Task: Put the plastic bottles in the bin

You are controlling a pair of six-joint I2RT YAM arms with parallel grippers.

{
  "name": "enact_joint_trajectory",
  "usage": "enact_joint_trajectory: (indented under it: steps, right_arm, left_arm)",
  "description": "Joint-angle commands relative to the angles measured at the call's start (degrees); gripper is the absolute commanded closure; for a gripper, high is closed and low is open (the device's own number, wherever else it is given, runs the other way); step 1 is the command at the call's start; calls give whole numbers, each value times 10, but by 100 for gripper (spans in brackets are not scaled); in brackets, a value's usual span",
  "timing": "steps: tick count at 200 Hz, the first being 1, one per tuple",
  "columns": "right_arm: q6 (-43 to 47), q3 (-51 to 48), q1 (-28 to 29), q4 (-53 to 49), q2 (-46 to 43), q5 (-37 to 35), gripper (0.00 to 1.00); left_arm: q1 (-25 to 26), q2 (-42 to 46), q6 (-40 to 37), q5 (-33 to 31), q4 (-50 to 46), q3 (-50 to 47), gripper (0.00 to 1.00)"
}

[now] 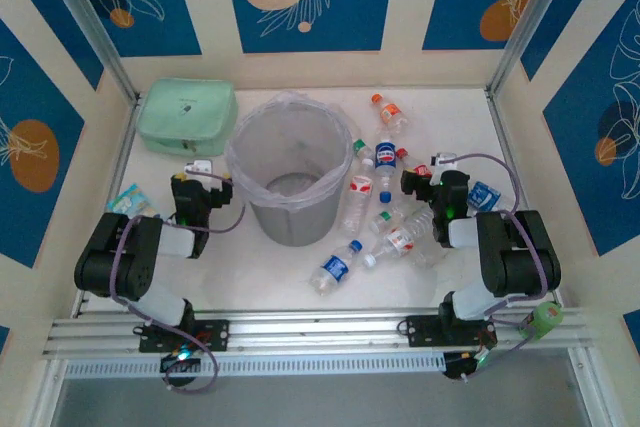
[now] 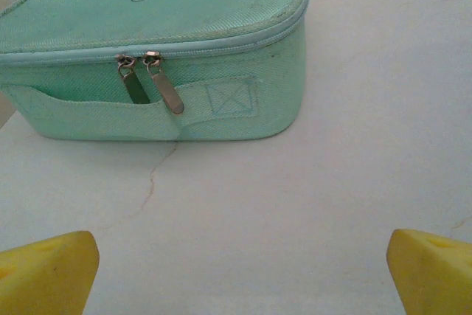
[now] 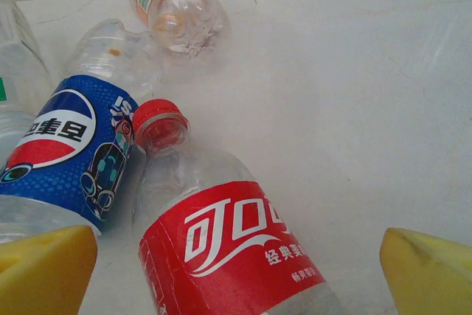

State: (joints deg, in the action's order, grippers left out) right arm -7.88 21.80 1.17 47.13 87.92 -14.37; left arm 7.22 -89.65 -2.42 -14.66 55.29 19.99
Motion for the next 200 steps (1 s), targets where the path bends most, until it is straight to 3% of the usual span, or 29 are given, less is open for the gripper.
enact_joint_trajectory:
  steps: [1,200]
  right_arm:
    - [0,10,2,11,-7,2,1]
    - [-3,13,-1,5,-6,6,1]
  left_arm:
    - [-6,-3,7,-5,18,2,0]
    - [-21,-1,19,16,8,5,0]
